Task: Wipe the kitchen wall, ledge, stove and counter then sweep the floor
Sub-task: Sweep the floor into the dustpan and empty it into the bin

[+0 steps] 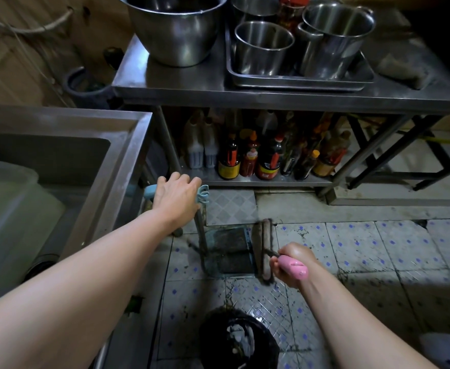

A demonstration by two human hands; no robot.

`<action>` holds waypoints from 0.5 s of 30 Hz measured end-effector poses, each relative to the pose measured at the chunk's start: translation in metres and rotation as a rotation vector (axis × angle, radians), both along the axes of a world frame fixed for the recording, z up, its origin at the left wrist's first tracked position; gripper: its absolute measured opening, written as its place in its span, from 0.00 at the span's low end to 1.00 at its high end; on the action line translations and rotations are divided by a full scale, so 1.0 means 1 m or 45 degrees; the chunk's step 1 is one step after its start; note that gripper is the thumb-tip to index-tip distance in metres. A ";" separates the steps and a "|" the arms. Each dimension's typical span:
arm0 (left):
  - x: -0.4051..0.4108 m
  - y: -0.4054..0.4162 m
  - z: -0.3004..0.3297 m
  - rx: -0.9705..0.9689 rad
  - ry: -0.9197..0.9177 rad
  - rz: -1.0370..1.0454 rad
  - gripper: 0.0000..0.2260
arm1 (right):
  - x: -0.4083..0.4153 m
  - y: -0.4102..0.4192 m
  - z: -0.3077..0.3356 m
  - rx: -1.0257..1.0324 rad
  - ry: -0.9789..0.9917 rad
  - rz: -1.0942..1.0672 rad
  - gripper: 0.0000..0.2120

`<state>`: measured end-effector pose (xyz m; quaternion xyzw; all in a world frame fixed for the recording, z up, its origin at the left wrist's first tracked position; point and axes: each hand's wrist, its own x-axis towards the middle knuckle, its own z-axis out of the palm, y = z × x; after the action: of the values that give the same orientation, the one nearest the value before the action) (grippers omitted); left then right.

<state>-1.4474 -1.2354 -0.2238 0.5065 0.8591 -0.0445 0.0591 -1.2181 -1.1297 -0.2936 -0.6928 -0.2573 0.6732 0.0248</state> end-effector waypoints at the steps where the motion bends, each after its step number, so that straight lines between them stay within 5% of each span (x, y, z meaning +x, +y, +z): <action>1: 0.000 -0.001 0.001 -0.001 -0.003 0.003 0.15 | -0.001 0.000 0.001 -0.003 0.007 -0.008 0.11; 10: 0.007 -0.018 0.031 -0.037 -0.053 0.034 0.27 | -0.007 -0.002 0.020 0.045 -0.031 0.055 0.11; 15: 0.025 -0.037 0.072 0.008 -0.041 0.076 0.28 | -0.003 -0.005 0.058 0.035 0.251 -0.011 0.10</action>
<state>-1.4222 -1.2727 -0.1522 0.4816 0.8728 -0.0319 0.0726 -1.2209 -1.1347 -0.2356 -0.6238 -0.2600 0.7344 0.0624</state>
